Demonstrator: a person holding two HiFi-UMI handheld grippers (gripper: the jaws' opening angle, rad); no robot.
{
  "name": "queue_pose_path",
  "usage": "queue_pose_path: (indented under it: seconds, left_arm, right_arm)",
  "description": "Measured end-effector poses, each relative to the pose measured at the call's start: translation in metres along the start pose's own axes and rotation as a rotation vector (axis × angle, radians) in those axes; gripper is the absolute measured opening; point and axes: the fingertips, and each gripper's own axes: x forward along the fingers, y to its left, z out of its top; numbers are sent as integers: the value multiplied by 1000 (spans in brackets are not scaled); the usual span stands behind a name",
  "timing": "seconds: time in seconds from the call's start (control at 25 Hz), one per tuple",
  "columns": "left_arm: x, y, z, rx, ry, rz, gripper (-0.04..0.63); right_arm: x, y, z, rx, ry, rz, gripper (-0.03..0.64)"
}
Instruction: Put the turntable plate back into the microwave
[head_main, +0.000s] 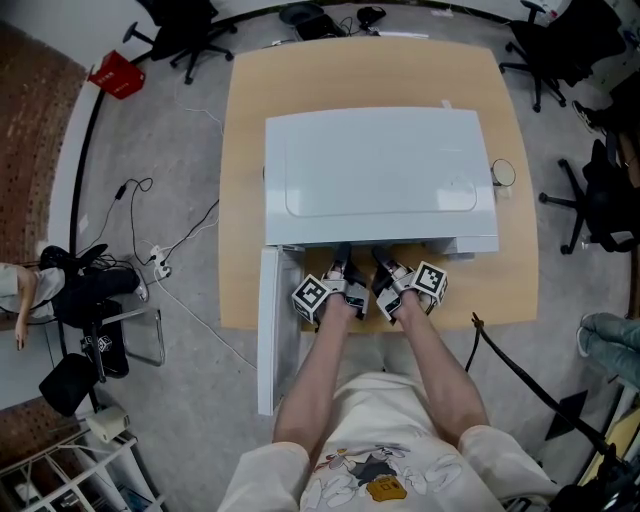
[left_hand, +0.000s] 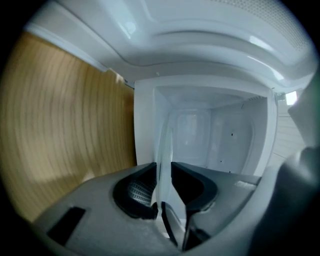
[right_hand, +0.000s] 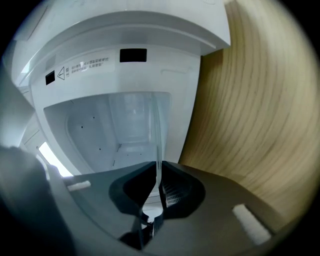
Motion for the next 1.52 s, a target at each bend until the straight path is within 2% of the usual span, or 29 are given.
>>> queue_pose_path:
  seconds: [0.08, 0.12, 0.28, 0.36, 0.48, 0.6, 0.68, 0.76, 0.84, 0.96, 1.08, 1.2, 1.28, 1.52]
  left_arm:
    - [-1, -3, -3, 23, 25, -1, 142]
    - [-2, -4, -4, 36, 32, 4, 146]
    - [-10, -2, -10, 126, 66, 53, 149]
    - [-16, -1, -16, 177, 94, 85, 150]
    - [-27, 2, -24, 226, 126, 124, 146]
    - [-35, 1, -36, 264, 151, 144, 114]
    - [-40, -1, -42, 352, 178, 172, 65]
    - [-47, -3, -50, 479, 222, 205, 1]
    - [-51, -9, -58, 634, 273, 223, -3]
    - [-52, -19, -67, 900, 338, 240, -3]
    - [-53, -27, -74, 1106, 380, 254, -3]
    - [-55, -32, -80, 1290, 419, 274, -3]
    - [-57, -32, -83, 1364, 438, 285, -3]
    - [-60, -22, -92, 1394, 499, 311, -2]
  right_arm:
    - [-1, -4, 1, -4, 0, -32, 43]
    - [-1, -5, 2, -6, 0, -37, 43]
    - [1, 1, 4, -8, -4, -5, 120]
    - [-2, 2, 5, -12, -11, -17, 161]
    - [-12, -4, 4, -25, -11, -72, 164]
    - [-26, -9, -1, -94, 36, -103, 186]
    - [-36, -9, -2, -154, 44, -128, 178]
    - [-50, -9, -4, -217, 36, -163, 133]
    - [-62, -7, -5, -305, 39, -208, 67]
    - [-68, 2, -11, -462, 66, -248, 8]
    - [-65, 17, -20, -679, 118, -284, 8]
    - [-62, 22, -24, -929, 177, -388, 6]
    - [-62, 21, -25, -1033, 203, -439, 6]
    - [-59, 15, -44, -1132, 286, -438, 6]
